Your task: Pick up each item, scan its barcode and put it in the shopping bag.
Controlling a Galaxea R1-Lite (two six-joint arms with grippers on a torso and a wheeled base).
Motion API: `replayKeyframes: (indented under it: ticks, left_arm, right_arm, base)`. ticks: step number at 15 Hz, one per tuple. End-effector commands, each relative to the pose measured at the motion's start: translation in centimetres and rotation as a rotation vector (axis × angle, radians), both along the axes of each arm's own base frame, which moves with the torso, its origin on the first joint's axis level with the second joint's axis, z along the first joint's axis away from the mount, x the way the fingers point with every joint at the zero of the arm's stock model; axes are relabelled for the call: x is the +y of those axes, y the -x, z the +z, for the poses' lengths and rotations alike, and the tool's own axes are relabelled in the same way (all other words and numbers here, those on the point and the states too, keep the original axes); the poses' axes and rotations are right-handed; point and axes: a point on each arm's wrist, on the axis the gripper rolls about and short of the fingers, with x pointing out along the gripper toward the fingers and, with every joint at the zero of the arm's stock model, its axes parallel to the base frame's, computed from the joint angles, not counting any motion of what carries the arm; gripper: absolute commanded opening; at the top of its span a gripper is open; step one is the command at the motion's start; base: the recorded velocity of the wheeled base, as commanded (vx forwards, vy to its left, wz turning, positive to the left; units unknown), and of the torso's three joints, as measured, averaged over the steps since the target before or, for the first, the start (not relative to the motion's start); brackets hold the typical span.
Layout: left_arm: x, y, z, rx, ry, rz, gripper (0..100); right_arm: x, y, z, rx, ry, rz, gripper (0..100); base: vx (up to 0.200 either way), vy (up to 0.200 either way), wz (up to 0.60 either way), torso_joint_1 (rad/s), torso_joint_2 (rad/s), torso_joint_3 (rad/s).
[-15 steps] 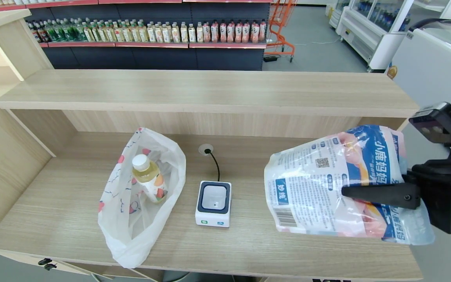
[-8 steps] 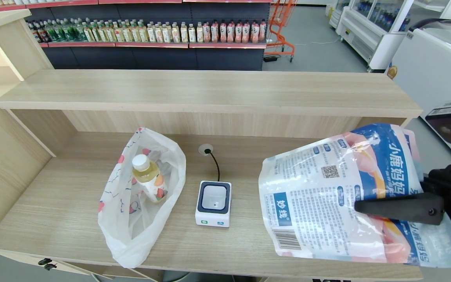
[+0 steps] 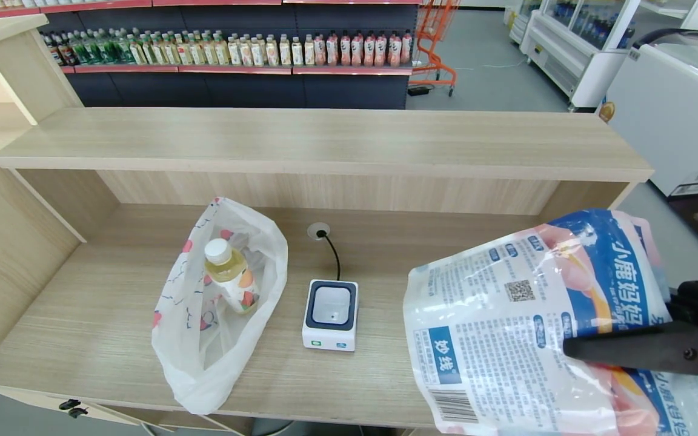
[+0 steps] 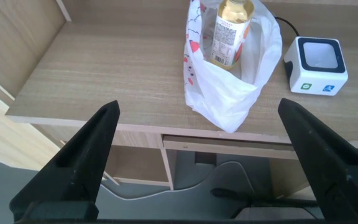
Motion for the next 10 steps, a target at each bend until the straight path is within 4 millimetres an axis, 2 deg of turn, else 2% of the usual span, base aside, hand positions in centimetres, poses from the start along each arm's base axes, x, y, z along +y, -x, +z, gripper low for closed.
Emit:
replayKeyframes:
  ticks: [1,3,10]
  left_arm:
    - [0.0,0.0,0.0,0.0,0.0,0.0,100]
    - [0.0,0.0,0.0,0.0,0.0,0.0,100]
    - [0.0,0.0,0.0,0.0,0.0,0.0,100]
  right_arm:
    - [-0.2,0.4,0.4,0.008,-0.003,-0.005,0]
    - [-0.4,0.9,0.2,0.057,0.005,-0.008,0]
    - [-0.1,0.3,-1.2,0.11,0.029,-0.011,0]
  base:
    - [0.0,0.0,0.0,0.0,0.0,0.0]
    - [0.0,0.0,0.0,0.0,0.0,0.0]
    - [0.0,0.0,0.0,0.0,0.0,0.0]
